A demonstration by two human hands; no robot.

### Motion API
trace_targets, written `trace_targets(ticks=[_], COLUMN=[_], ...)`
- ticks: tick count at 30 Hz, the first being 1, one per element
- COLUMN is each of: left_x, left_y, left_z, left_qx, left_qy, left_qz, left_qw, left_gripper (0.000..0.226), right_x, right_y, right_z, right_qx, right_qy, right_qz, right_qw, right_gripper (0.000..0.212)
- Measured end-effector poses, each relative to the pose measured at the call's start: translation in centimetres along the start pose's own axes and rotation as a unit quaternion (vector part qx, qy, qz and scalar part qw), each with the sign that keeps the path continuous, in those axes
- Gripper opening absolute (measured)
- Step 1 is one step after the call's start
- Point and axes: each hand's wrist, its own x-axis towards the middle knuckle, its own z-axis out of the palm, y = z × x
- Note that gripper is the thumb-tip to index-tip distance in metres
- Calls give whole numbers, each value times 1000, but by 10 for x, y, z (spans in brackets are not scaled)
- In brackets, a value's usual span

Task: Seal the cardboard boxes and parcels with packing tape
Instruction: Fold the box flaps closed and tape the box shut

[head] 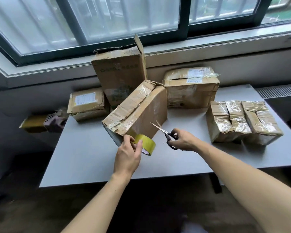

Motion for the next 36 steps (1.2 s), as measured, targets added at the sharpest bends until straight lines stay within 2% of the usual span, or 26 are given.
trace_targets(ticks=[5, 10, 13, 16, 19, 24, 28, 32, 36], left_x=[-8, -2, 3, 10, 21, 28, 28, 36, 47], left_y=[1, 13, 18, 14, 12, 6, 3, 1, -10], left_z=[18, 29, 33, 33, 24, 14, 16, 18, 16], left_qx=[-39, -102, -162, -203, -233, -236, -212, -231, -250], left_qy=[17, 45, 69, 91, 101, 98, 96, 108, 95], left_qz=[-77, -165, -224, -254, -297, -327, -326, -348, -367], left_qw=[996, 980, 959, 941, 920, 910, 916, 902, 891], left_gripper=[42, 56, 51, 50, 51, 50, 49, 50, 47], right_x=[-13, -11, 2, 19, 39, 66, 81, 91, 99], right_y=[-15, -30, -39, -49, -62, -79, -86, -89, -91], right_z=[-17, -49, -64, -73, -75, -68, -61, -61, -63], right_qx=[58, -28, -60, -96, -127, -162, -174, -174, -164], right_qy=[-31, -104, -149, -185, -216, -255, -272, -279, -276], right_qz=[-46, -93, -119, -151, -181, -226, -260, -278, -282], right_qw=[997, 990, 980, 966, 951, 926, 910, 902, 904], right_gripper=[29, 21, 14, 21, 18, 16, 12, 3, 7])
